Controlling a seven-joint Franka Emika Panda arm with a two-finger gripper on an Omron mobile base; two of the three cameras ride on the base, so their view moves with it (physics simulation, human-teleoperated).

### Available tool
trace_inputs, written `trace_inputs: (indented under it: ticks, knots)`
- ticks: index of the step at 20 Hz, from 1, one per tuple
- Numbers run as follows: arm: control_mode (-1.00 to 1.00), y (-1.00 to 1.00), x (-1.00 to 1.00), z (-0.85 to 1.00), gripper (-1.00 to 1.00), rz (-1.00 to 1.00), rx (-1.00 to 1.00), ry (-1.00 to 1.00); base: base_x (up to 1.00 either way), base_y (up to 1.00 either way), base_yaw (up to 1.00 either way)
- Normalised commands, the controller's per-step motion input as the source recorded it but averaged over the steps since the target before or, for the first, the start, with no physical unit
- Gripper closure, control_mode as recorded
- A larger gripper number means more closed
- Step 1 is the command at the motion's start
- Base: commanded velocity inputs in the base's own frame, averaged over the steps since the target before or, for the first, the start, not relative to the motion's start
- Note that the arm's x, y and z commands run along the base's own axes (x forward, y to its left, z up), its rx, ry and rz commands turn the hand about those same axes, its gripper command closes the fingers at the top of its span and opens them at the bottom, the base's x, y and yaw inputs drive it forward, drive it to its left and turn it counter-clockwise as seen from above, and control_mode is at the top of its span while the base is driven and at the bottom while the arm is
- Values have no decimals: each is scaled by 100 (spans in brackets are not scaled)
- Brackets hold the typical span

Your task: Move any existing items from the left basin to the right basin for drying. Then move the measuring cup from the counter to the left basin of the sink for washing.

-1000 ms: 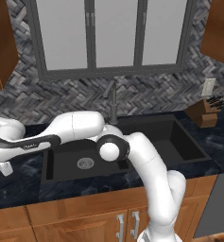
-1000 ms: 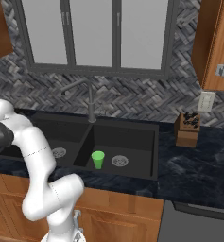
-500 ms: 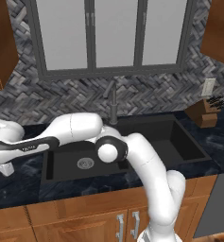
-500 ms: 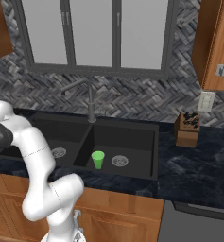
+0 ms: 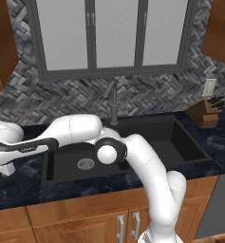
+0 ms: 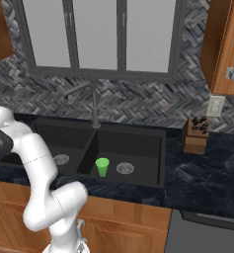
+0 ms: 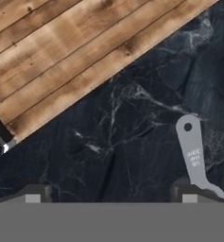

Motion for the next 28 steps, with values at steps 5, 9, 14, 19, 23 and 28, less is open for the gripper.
trace_inputs:
  ticks: [5, 9, 14, 19, 23, 28]
  knots:
    - [-100, 7, 3, -10, -100, 14, 1, 0, 0, 0, 0]
    - [-100, 6, 9, -10, -100, 12, 0, 0, 0, 0, 0]
    - [-100, 5, 13, -7, -100, 10, 1, 0, 0, 0, 0]
    - [-100, 11, 18, -6, -100, 7, 0, 0, 0, 0, 0]
    - [-100, 19, 9, -12, -100, 4, 0, 0, 0, 0, 0]
    - [-100, 22, 0, -15, -100, 2, 0, 0, 0, 0, 0]
